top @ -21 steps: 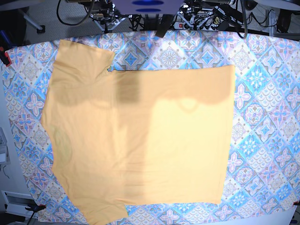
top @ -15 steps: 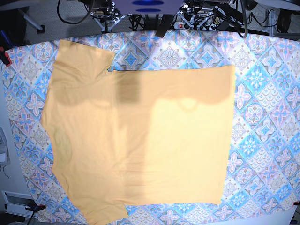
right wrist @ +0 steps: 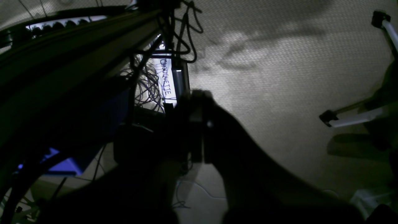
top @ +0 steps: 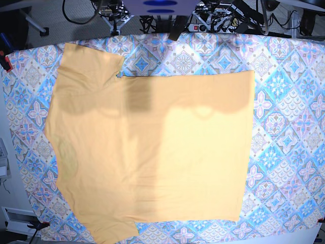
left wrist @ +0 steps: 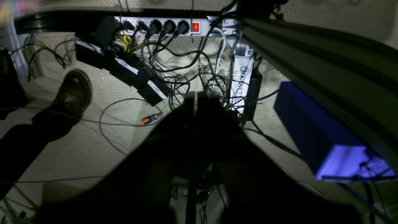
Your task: Fold the T-shirt properly
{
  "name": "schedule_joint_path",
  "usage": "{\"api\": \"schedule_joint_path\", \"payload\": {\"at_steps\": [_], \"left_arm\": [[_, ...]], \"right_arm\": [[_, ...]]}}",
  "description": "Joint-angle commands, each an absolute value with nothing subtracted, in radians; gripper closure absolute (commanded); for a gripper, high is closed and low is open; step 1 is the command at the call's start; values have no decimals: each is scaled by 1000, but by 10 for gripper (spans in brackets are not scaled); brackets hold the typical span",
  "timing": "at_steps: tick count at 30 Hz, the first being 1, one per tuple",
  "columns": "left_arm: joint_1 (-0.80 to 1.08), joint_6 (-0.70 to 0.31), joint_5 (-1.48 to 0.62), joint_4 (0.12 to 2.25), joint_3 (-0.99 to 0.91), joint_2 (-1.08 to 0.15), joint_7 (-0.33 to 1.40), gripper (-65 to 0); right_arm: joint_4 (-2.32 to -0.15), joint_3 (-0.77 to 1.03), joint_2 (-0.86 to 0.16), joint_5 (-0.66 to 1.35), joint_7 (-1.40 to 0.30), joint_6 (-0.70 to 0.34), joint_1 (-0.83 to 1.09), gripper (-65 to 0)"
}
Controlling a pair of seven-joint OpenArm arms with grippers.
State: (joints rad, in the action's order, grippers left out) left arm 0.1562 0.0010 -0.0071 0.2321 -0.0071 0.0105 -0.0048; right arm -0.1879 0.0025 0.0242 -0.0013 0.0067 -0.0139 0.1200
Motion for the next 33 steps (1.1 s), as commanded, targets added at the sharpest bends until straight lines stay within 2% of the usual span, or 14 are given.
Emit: {"api": "schedule_joint_path", "payload": {"at_steps": [1,17,25,33], "left_arm": [[162,4,-7,234,-8,8,-10,-1],[228,4,-5,239,-2,-36,-10,0],[297,4,2,240,-2,-70,-13,0],[392,4,4,240,-2,-108,-217,0]], "right_arm": [[-189,5,21,-5,13,-16,127,0],[-194,7,1,-5,16,-16,213,0],[-328,4,-48,-5,22,-16,337,0],[-417,7,-68,-5,27,-16,432,0]]}}
